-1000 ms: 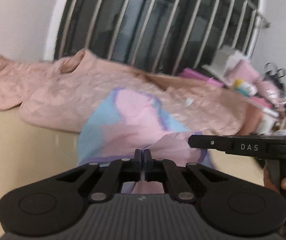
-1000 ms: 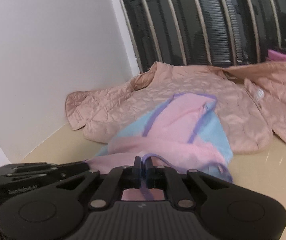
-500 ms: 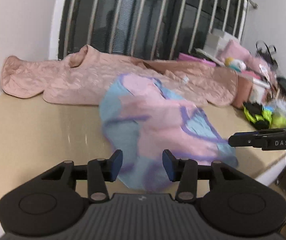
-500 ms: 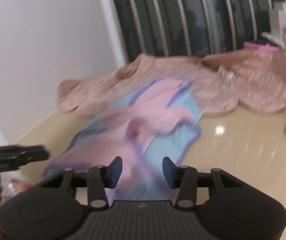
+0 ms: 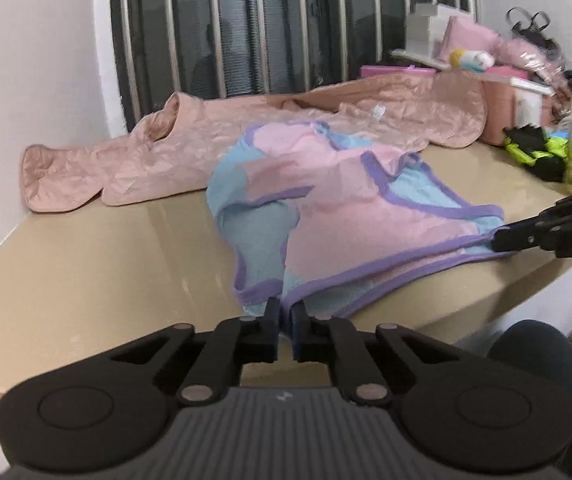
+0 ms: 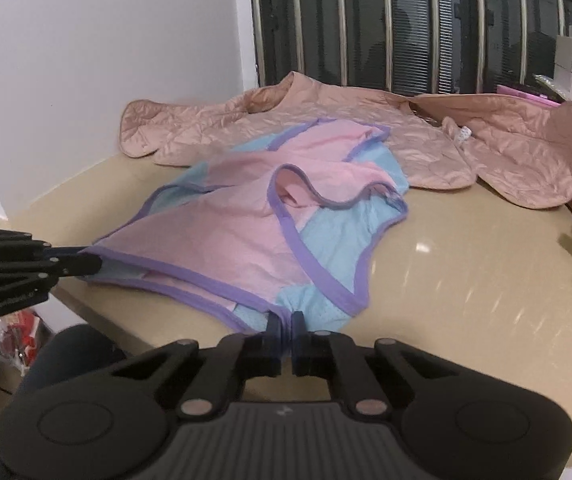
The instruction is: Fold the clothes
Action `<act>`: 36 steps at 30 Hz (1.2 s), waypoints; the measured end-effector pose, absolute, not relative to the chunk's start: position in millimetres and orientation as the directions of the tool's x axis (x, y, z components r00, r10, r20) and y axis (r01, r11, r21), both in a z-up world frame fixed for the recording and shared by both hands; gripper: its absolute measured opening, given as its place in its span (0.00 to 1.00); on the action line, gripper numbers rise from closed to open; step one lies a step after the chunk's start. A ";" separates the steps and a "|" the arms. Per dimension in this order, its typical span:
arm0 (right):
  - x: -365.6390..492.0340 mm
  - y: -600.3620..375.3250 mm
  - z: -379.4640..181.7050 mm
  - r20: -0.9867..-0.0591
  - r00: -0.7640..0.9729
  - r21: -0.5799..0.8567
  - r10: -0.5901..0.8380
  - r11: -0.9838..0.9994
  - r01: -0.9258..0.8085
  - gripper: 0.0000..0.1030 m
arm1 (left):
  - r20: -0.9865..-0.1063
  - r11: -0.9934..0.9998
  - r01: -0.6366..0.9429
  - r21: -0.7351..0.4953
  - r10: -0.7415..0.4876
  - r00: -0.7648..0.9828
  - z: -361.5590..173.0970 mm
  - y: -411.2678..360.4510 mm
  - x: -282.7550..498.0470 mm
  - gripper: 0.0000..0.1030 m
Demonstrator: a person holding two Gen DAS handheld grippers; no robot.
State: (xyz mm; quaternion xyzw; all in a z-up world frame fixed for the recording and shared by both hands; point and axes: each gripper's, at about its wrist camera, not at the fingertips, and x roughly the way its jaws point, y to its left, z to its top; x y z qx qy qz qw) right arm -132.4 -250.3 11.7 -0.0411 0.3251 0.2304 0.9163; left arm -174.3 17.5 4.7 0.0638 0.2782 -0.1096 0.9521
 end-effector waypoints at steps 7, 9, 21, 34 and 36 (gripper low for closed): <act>-132.8 -265.7 38.3 -0.528 0.717 0.147 0.455 0.881 -0.450 0.42 | -0.504 0.930 0.361 -0.076 -0.348 0.791 29.6 63.7 -163.2 0.40; -119.2 -267.7 37.5 -0.525 0.723 0.158 0.449 0.886 -0.436 0.39 | -0.525 0.920 0.385 -0.079 -0.366 0.768 27.3 72.2 -148.9 0.19; -89.6 -264.9 9.1 -0.587 0.687 0.185 0.428 0.897 -0.401 0.37 | -0.578 0.842 0.536 -0.059 -0.467 0.669 12.0 74.2 -127.7 0.30; -103.3 -254.4 5.0 -0.579 0.755 0.041 0.307 0.936 -0.350 0.06 | -0.547 0.939 0.254 -0.230 -0.341 0.765 -2.2 85.2 -136.0 0.05; -105.3 -253.4 5.0 -0.579 0.758 0.037 0.302 0.938 -0.345 0.06 | -0.539 0.947 0.210 -0.245 -0.313 0.782 -1.1 86.1 -141.3 0.05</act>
